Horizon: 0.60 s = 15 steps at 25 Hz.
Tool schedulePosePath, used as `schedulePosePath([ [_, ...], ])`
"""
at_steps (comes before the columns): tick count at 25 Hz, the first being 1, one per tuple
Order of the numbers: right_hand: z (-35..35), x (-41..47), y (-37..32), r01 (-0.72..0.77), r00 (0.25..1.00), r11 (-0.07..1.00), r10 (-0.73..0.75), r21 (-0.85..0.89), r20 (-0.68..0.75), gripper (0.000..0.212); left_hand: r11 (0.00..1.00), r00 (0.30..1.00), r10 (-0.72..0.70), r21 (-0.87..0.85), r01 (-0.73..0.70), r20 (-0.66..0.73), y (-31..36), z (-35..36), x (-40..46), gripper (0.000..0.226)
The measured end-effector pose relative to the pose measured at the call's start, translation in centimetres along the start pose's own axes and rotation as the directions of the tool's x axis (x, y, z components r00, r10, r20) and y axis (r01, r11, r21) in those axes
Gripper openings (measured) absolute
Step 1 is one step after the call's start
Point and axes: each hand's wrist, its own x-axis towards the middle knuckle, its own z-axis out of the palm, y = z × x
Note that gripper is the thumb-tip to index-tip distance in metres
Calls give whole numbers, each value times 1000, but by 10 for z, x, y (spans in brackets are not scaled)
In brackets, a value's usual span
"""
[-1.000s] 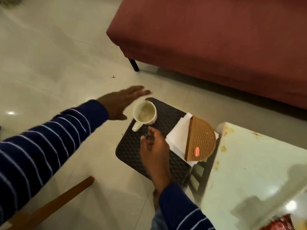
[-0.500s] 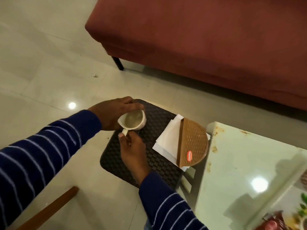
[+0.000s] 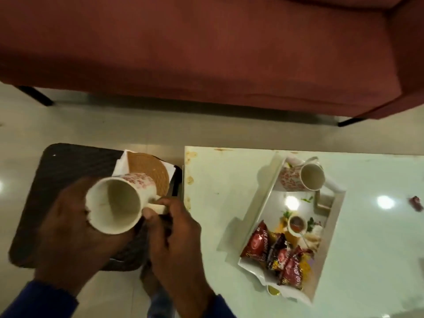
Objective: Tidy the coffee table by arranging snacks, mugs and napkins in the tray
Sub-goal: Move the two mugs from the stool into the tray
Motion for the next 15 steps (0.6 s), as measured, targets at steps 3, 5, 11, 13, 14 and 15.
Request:
schedulePosePath([
  [3,-95,-18,23,55,997,995,-59,-81,-53,13,983,975,140,-96,-158,-172,75,51,-38,92],
  [5,-165,-30,40,32,998,987,-41,-156,-57,8,931,956,276,-218,-291,-96,131,87,-59,85],
  [11,-346,-40,93,-66,998,951,68,-301,-3,13,798,937,324,-571,-195,133,228,206,-84,81],
  [13,-387,-32,115,-101,995,953,99,-285,-22,17,799,953,287,-574,-181,99,262,248,-87,83],
  [14,-403,-25,127,-121,993,955,117,-270,-32,19,801,964,254,-576,-162,82,277,269,-87,84],
  [15,-416,-16,138,-138,990,958,133,-251,-37,21,798,974,221,-583,-151,50,289,289,-86,83],
])
